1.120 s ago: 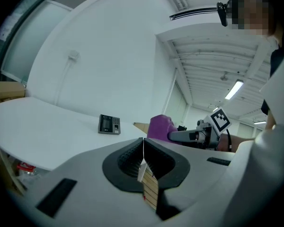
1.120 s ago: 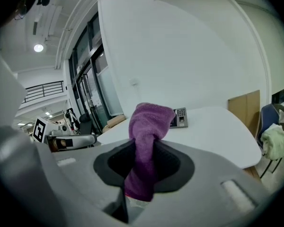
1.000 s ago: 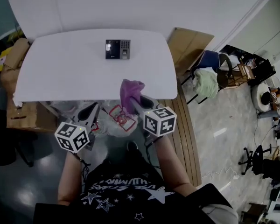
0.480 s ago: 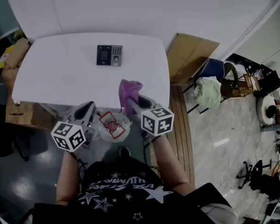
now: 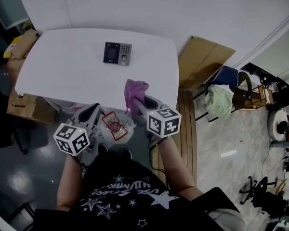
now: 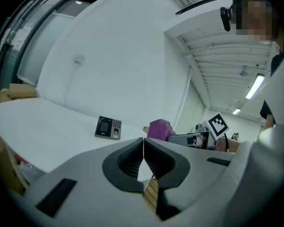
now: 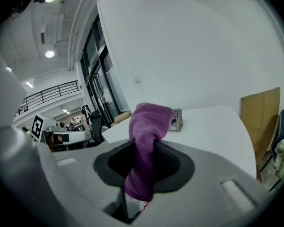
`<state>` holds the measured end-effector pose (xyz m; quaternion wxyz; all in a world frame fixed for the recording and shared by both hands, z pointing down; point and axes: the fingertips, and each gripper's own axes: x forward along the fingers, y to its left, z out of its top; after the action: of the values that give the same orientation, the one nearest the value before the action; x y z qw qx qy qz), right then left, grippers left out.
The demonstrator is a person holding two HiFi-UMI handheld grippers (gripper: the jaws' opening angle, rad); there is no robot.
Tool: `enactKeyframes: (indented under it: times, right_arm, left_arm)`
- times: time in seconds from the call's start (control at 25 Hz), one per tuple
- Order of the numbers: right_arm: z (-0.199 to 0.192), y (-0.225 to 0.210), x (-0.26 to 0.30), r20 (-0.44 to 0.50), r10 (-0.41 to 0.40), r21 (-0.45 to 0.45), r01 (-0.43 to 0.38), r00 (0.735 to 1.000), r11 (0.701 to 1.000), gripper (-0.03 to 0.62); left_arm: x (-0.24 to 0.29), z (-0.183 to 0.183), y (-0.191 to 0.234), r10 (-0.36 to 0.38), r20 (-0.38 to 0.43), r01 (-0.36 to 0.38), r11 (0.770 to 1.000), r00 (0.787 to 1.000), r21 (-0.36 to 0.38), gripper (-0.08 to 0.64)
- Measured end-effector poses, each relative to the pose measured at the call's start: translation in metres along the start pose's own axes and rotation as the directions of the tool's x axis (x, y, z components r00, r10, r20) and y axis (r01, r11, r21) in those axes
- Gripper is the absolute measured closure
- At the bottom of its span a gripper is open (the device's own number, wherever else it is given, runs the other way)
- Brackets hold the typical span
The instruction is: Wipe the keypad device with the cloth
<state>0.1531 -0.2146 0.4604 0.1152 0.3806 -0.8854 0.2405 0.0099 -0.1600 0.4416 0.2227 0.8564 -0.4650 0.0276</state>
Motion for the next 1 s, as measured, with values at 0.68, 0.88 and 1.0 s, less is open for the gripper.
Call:
enactKeyframes:
  times: [0.68, 0.88, 1.0]
  right_arm:
    - [0.026, 0.012, 0.066, -0.017, -0.084, -0.007, 0.084, 0.996, 0.996, 0.494]
    - [0.037, 0.010, 0.094, -0.019, -0.137, 0.002, 0.137, 0.990, 0.991, 0.494]
    - [0.041, 0.007, 0.113, -0.019, -0.166, 0.010, 0.166, 0.986, 0.986, 0.494]
  left_arm:
    - [0.017, 0.030, 0.074, -0.072, -0.006, 0.072, 0.997, 0.997, 0.001, 0.551]
    - [0.032, 0.038, 0.107, -0.117, -0.015, 0.117, 0.993, 0.993, -0.029, 0.551]
    - [0.042, 0.041, 0.127, -0.144, -0.026, 0.143, 0.989, 0.989, -0.037, 0.551]
